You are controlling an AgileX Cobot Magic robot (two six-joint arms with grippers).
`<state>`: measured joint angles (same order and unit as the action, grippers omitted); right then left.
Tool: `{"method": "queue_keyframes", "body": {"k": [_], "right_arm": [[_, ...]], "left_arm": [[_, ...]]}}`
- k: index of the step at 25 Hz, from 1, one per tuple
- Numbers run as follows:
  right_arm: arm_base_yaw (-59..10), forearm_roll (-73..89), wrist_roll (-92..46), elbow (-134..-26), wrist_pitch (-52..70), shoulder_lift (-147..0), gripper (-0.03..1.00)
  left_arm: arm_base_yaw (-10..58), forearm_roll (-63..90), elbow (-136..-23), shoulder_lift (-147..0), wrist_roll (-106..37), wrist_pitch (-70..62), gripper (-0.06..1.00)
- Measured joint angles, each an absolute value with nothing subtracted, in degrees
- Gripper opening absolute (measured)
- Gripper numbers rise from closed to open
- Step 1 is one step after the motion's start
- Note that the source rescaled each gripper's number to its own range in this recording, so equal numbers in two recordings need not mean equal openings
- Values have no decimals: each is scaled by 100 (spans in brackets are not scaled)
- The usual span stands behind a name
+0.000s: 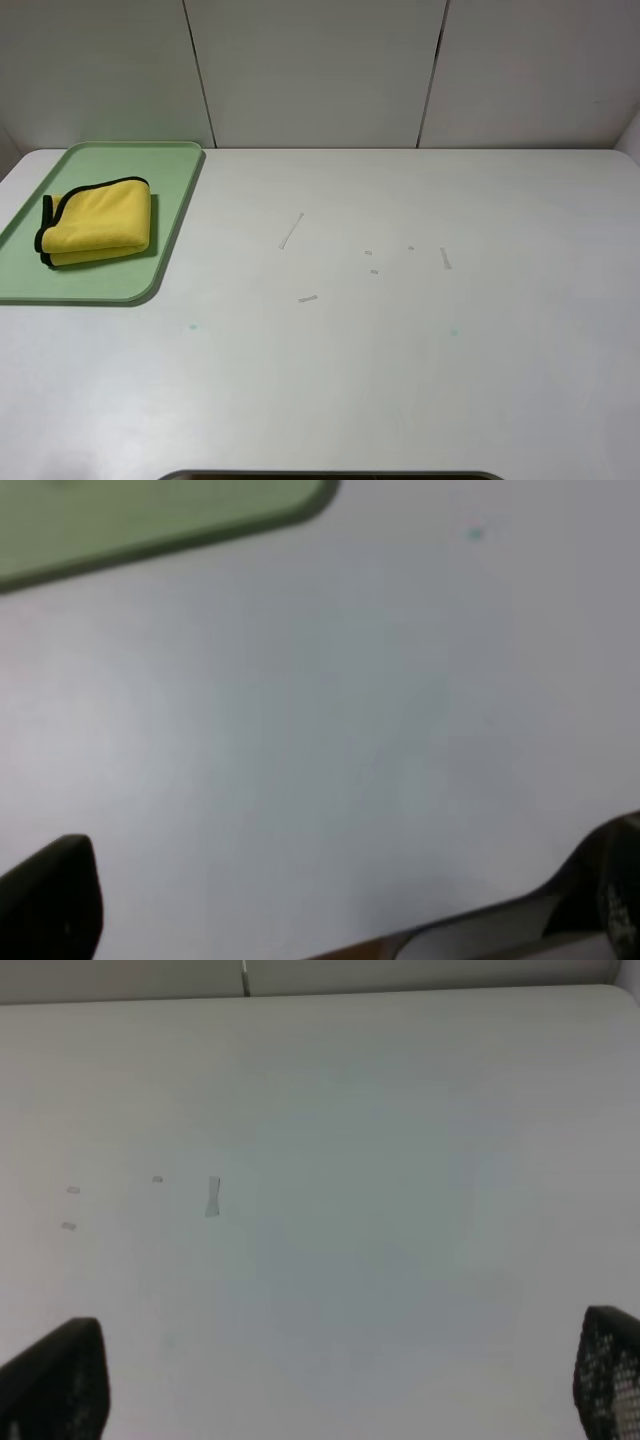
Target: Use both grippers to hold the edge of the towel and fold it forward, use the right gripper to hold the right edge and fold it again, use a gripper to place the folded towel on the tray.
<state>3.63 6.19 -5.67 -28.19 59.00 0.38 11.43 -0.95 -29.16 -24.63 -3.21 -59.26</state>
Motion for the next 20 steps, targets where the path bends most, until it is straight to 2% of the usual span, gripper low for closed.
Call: {"method": "queue_keyframes", "body": {"k": [13, 20], "right_arm": [[363, 619, -567, -2819, 5900, 38, 100], [363, 619, -567, -2819, 5900, 38, 100]], "left_arm": [[1143, 93, -2818, -109, -321, -6008, 100], [1143, 112, -2817, 14, -321, -6035, 100]]}}
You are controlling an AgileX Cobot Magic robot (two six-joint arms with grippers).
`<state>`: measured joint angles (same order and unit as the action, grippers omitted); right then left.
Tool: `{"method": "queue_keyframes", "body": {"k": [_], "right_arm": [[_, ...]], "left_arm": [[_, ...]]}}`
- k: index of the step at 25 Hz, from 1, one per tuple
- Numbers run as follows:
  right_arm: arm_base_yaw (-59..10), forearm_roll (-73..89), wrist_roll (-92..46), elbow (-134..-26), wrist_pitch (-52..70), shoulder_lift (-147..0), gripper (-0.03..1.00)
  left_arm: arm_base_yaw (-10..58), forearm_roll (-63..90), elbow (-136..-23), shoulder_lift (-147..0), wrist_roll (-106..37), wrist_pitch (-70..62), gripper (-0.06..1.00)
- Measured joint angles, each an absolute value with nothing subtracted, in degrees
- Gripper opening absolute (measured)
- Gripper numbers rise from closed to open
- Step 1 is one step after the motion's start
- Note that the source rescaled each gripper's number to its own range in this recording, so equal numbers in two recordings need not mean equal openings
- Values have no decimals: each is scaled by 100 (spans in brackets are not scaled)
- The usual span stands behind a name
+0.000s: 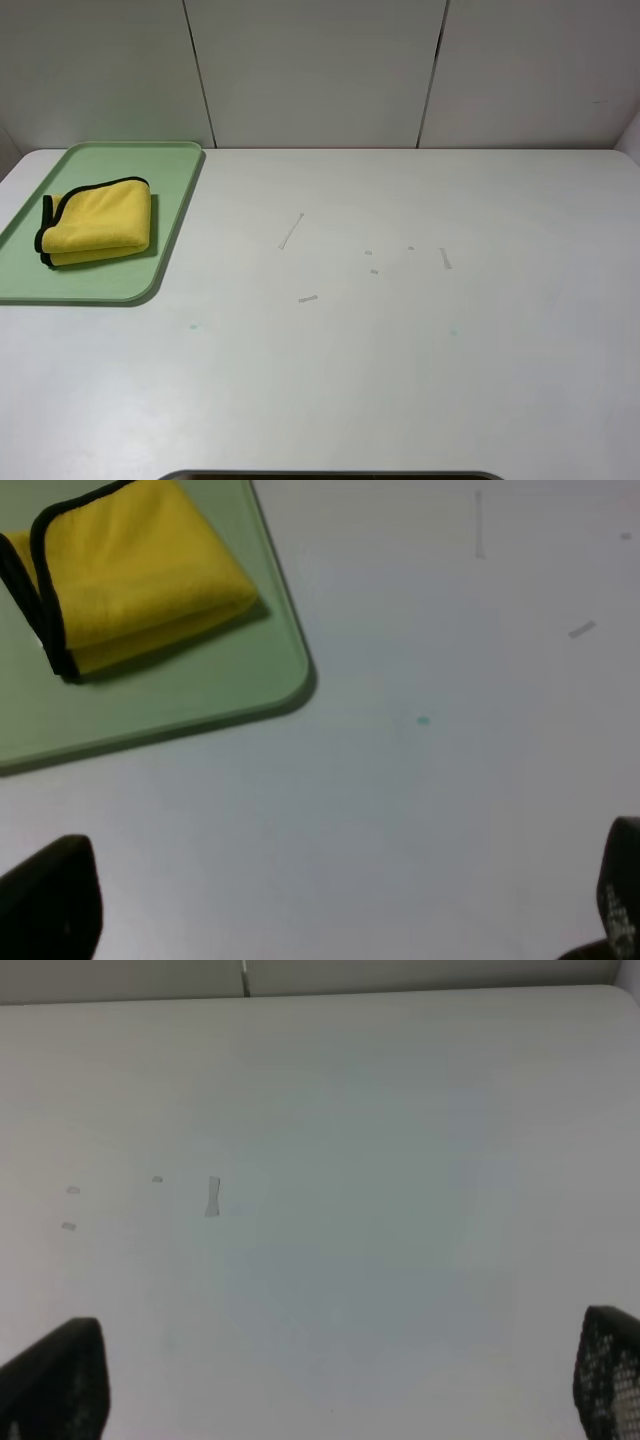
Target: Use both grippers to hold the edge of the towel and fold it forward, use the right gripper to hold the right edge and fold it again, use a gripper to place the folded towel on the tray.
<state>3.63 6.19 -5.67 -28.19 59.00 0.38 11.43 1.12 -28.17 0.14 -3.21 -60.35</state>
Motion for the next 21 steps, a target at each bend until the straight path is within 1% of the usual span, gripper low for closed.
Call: {"method": "queue_keyframes", "body": {"k": [21], "right_arm": [[363, 619, -567, -2819, 5900, 38, 100]], "left_arm": [[1138, 112, -2806, 14, -321, -6041, 100]]}}
